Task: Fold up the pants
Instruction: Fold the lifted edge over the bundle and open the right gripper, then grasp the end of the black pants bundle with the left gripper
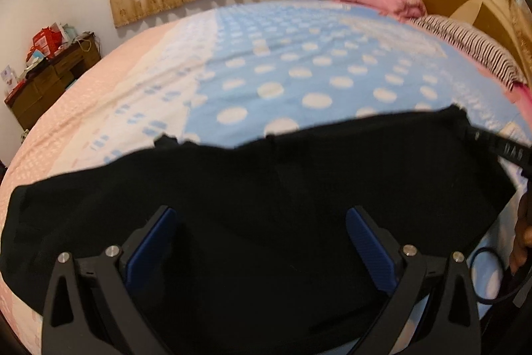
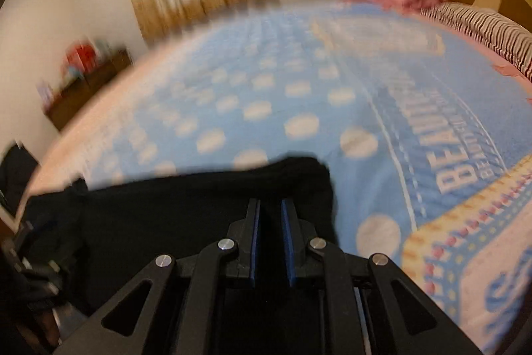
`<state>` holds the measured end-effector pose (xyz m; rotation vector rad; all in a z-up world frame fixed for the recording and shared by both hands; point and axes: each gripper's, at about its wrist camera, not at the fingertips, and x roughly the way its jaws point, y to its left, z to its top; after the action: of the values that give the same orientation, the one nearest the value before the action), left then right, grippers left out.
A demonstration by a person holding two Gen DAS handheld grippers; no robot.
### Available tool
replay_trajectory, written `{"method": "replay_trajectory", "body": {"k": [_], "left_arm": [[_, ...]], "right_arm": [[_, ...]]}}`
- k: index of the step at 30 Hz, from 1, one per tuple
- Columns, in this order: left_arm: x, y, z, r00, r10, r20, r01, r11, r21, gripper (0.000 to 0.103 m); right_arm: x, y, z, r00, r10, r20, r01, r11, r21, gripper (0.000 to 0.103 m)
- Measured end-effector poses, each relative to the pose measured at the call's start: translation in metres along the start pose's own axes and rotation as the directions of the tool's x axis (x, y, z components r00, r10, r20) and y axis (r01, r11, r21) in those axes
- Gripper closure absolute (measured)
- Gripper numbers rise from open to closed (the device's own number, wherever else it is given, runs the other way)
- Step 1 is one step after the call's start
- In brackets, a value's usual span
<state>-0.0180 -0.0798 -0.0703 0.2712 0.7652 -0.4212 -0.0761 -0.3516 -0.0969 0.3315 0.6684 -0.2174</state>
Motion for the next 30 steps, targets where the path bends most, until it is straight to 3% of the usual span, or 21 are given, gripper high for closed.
{"method": "replay_trajectory", "body": {"k": [4,9,14,19,22,26,30], "left_arm": [[0.002,0.010,-0.003,0.999,-0.049,-0.016,0.047,0.996,-0.076,0.000],[-0.006,0.010,-0.002,0.999,-0.021,-0.026,0.020,0.998,-0.058,0.000],[-0.019,0.031,0.003,0.999,0.045,0.000,-0.045,0.995,-0.089,0.000],[-0.021,0.066,0.000,0.993,0.116,-0.027,-0.119,0.981,-0.153,0.000],[-0.026,0.091,-0.006,0.988,0.151,-0.031,-0.154,0.969,-0.191,0.000],[-0.037,0.129,-0.021,0.986,0.167,-0.011,-0.164,0.951,-0.261,0.000],[-0.045,0.167,-0.036,0.974,0.226,-0.022,-0.219,0.914,-0.341,0.000]], "right_arm": [[0.006,0.003,0.001,1.000,-0.008,0.012,0.008,1.000,-0.015,0.089],[-0.015,0.009,0.004,1.000,-0.008,0.013,0.008,1.000,0.012,0.089],[-0.052,0.055,-0.005,0.985,0.132,0.113,-0.127,0.991,-0.050,0.088],[-0.035,0.126,-0.025,0.969,0.245,0.008,-0.240,0.955,-0.175,0.087],[-0.020,0.155,-0.039,0.965,0.256,-0.047,-0.260,0.938,-0.230,0.087],[0.005,0.170,-0.058,0.963,0.240,-0.121,-0.264,0.930,-0.256,0.087],[0.008,0.169,-0.061,0.963,0.250,-0.100,-0.267,0.930,-0.252,0.087]]}}
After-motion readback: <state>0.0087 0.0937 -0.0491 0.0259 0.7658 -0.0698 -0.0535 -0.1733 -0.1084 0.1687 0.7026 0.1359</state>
